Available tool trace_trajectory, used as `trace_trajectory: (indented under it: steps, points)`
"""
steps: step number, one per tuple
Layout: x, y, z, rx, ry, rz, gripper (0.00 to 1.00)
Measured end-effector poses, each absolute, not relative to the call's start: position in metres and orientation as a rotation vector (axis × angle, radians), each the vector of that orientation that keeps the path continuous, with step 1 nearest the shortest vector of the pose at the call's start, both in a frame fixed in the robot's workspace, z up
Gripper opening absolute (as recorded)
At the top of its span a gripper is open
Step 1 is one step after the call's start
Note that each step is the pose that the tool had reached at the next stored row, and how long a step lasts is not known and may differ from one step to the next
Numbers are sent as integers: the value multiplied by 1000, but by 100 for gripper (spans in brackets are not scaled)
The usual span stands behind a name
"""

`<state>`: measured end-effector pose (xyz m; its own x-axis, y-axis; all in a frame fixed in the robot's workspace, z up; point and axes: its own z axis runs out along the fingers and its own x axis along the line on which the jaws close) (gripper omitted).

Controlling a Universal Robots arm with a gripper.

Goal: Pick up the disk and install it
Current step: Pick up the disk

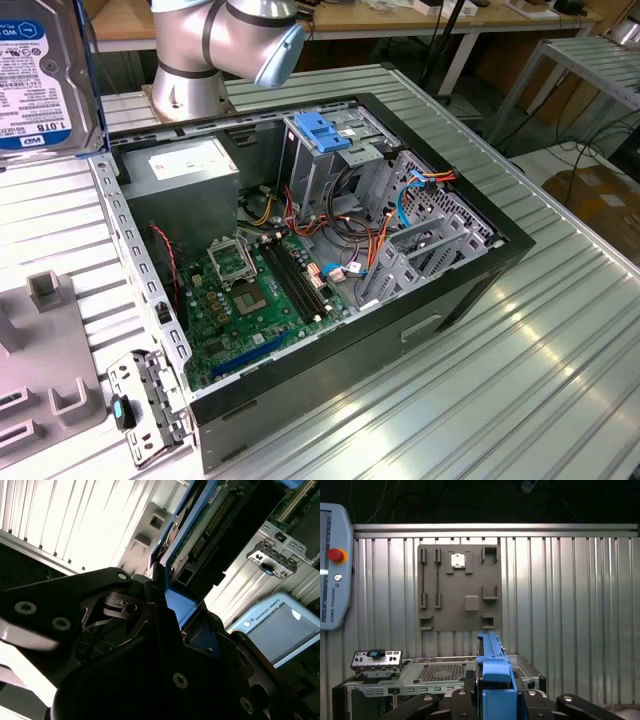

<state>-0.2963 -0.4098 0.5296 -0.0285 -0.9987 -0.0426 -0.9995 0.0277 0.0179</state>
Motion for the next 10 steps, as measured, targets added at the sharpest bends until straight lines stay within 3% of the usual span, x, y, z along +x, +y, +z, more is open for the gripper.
trace_trajectory:
  steps: [10]
  points:
    - [-278, -415, 529, -2177, 2239, 66, 37]
